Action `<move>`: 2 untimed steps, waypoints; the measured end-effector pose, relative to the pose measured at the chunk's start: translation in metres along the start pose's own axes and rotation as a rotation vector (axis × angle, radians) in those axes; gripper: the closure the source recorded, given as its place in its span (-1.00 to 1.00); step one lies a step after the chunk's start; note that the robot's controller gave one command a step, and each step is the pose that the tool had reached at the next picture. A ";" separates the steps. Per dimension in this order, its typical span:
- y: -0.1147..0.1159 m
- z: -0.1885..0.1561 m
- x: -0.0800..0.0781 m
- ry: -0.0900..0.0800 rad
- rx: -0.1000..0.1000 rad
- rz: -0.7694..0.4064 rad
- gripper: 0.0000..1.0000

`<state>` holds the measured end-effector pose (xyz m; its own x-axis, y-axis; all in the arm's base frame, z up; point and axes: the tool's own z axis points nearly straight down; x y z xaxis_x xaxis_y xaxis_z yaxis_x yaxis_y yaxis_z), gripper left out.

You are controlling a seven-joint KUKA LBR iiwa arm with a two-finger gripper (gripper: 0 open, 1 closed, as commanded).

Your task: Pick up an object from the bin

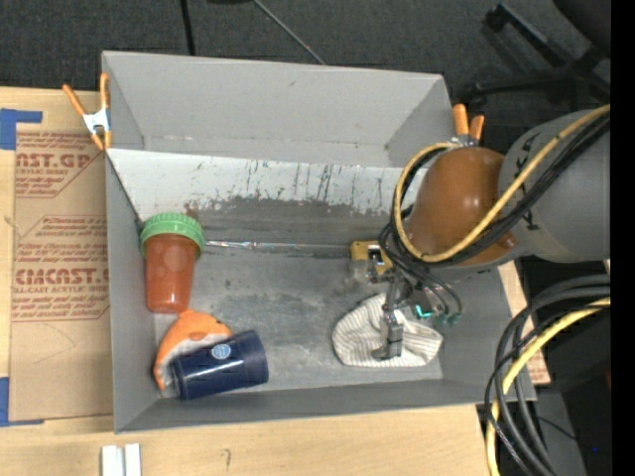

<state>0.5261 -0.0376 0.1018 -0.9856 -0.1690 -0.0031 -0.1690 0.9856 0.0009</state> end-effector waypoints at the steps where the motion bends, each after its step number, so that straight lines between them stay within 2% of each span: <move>1: 0.002 0.022 0.017 0.003 0.000 -0.107 1.00; 2: 0.002 0.022 0.017 0.003 0.000 -0.107 1.00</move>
Offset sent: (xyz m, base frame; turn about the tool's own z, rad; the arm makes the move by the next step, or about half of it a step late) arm 0.0000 0.0000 0.0000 0.0000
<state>0.5089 -0.0381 0.0797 -0.9619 -0.2732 0.0000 -0.2732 0.9619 0.0009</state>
